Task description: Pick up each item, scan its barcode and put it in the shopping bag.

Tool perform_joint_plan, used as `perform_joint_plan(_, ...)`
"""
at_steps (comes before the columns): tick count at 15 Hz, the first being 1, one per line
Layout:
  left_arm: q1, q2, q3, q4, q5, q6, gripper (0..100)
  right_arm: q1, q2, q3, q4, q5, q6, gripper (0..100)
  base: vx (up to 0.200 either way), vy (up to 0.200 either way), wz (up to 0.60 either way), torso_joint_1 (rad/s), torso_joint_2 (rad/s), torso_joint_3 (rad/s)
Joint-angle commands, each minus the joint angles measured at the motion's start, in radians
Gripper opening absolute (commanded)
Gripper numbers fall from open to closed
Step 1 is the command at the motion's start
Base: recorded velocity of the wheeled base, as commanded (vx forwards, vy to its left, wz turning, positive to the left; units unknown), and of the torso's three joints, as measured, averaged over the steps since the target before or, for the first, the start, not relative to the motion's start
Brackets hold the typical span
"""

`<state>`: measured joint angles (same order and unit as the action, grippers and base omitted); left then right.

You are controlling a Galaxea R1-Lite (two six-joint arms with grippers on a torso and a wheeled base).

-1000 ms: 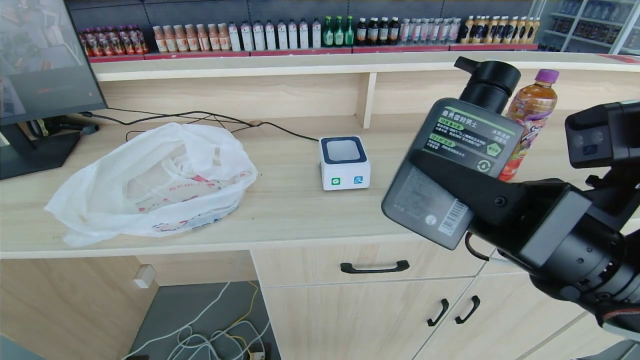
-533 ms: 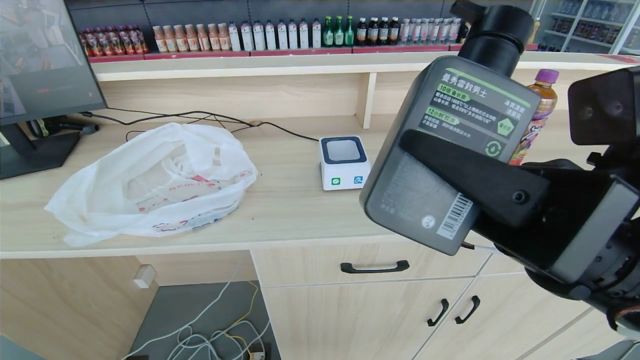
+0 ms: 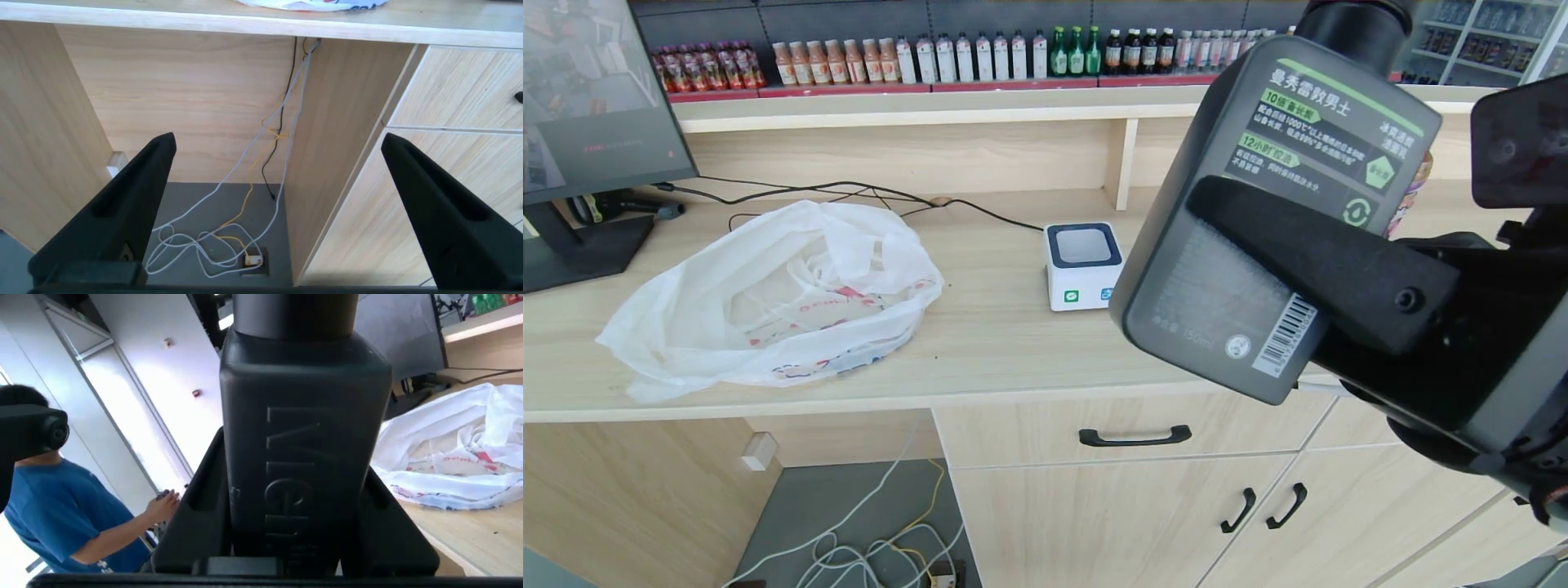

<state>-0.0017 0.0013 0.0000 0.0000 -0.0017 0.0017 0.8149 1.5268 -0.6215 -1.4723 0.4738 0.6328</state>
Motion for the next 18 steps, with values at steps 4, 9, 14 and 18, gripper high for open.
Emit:
perform_joint_plan(4,0.0,0.0,0.0,0.0,0.0,0.0,100,0.0,-0.008,0.0,0.0,0.008,-0.001,0,0.0,0.0,0.0,0.0,0.0,0.0)
perform_joint_plan(9,0.0,0.0,0.0,0.0,0.0,0.0,100,0.0,-0.008,0.0,0.0,0.008,-0.001,0,0.0,0.0,0.0,0.0,0.0,0.0)
perform_joint_plan(14,0.0,0.0,0.0,0.0,0.0,0.0,100,0.001,-0.025,0.0,-0.002,0.008,-0.001,0,0.0,0.0,0.0,0.0,0.0,0.0)
perform_joint_plan(18,0.0,0.0,0.0,0.0,0.0,0.0,100,0.001,-0.036,0.003,0.0,0.017,-0.004,0,0.0,0.0,0.0,0.0,0.0,0.0)
